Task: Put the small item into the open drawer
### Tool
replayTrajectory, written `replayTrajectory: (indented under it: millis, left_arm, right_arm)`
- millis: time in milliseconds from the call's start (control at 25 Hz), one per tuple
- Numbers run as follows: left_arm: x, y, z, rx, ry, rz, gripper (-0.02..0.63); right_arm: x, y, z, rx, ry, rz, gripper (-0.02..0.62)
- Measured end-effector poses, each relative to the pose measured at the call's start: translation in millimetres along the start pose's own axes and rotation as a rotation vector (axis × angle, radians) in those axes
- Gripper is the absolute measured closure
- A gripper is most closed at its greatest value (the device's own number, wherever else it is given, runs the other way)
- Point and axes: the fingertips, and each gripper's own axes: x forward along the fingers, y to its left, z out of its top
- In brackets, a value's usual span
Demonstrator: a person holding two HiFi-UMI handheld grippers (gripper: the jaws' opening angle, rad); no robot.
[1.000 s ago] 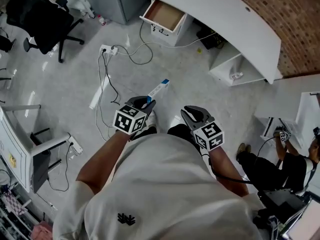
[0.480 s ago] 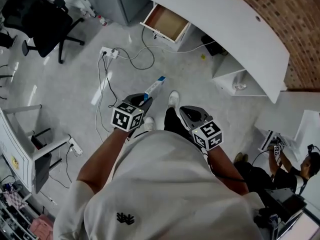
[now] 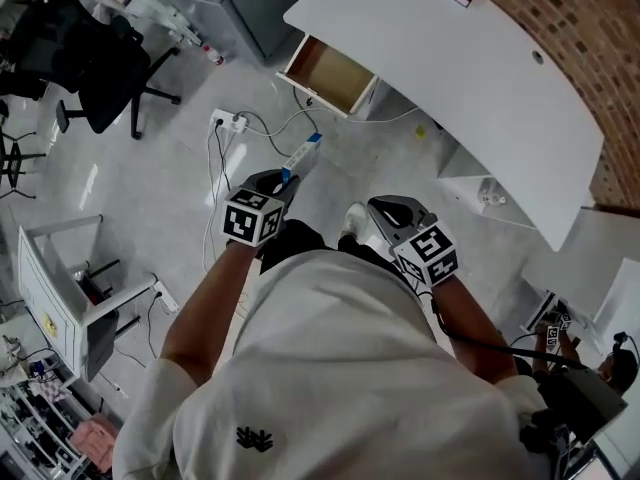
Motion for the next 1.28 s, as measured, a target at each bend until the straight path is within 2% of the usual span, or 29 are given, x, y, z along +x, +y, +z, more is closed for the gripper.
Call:
replayTrajectory:
  millis: [200, 360, 760, 1040, 1280]
  left_arm:
    - [48.6, 30.0, 42.9, 0.001, 0.043, 0.018, 0.511]
    - [85.3, 80.6, 76.0, 0.026, 0.077, 0.037, 0.511]
    - [186.9, 214.9, 136.8, 0.122, 0.192, 0.061, 0.511]
    - [245.4, 289.1, 144.6, 0.136, 0.276, 0.038, 0.511]
    - [296.3, 326.0, 155.8, 0.176, 0.325, 0.031, 0.511]
  right_arm:
    - [8.7, -50.0, 10.7, 0.045, 0.009, 0.008, 0.565]
    - [29.7, -82.6, 28.1, 0.076, 0.021, -0.011, 0.565]
    - [85.5, -165.6, 83.1, 0.172, 0.043, -0.178, 0.565]
    - [127.0, -181.3, 105.9, 0.262, 0.041, -0.286, 0.565]
    - [141.5, -198.5, 116.8, 0.353, 0.038, -0.375, 0.565]
